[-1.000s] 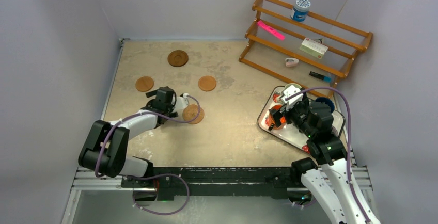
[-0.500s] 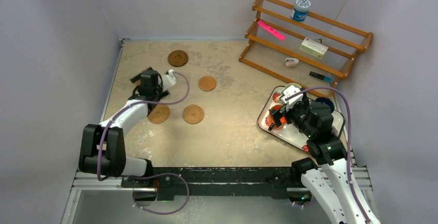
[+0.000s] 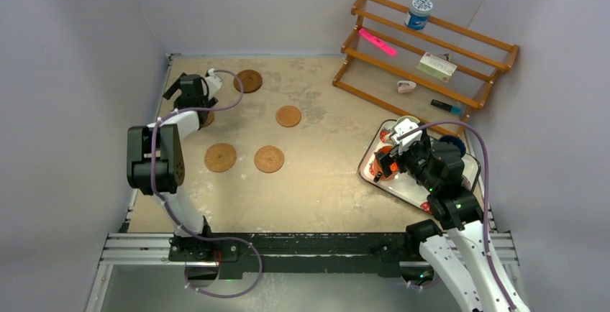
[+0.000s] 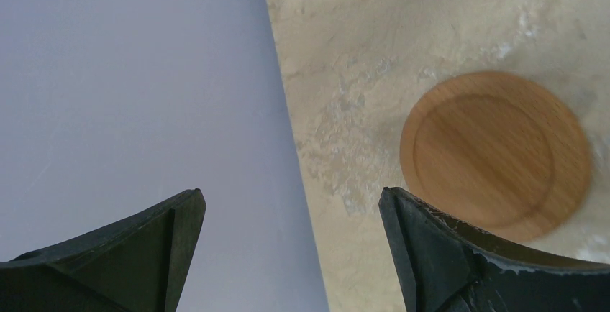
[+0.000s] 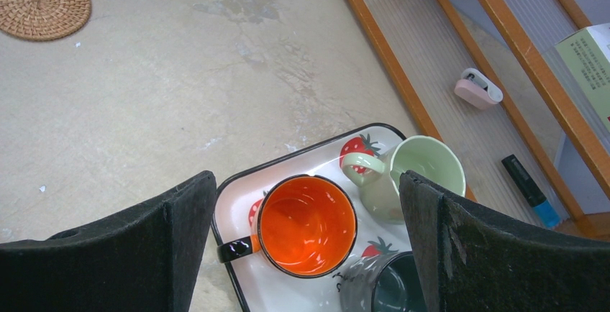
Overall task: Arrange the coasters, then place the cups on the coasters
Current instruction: Move the coaster to the center of the board.
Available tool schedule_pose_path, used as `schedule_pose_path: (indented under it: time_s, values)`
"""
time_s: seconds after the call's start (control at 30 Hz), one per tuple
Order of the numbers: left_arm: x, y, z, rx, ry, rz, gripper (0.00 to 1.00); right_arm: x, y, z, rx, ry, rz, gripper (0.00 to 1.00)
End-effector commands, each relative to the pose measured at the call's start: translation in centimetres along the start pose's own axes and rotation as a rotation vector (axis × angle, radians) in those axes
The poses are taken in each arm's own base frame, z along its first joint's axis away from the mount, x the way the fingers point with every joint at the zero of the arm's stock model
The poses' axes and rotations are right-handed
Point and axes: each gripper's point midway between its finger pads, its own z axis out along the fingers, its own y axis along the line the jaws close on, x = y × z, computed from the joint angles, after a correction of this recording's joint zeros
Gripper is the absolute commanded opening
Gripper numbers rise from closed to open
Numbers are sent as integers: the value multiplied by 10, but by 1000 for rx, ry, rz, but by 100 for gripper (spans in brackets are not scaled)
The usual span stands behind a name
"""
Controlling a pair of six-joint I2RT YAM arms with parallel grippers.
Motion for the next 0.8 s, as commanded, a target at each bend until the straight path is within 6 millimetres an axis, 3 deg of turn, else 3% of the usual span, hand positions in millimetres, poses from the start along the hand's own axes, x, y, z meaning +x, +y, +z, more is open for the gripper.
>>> schedule_pose_path:
  time_s: [0.0,0.33,0.77]
  values:
    - [-20,20,25,-32,-48,-102,100,-3,3,0,-15,-14,-9,99]
    - [-32,-7,44,103,-80,-125,100,-2,2,1,-12,-11,-11,99]
    - [-19,-39,54,195,-45,-93,100,-1,2,2,-10,-6,-10,99]
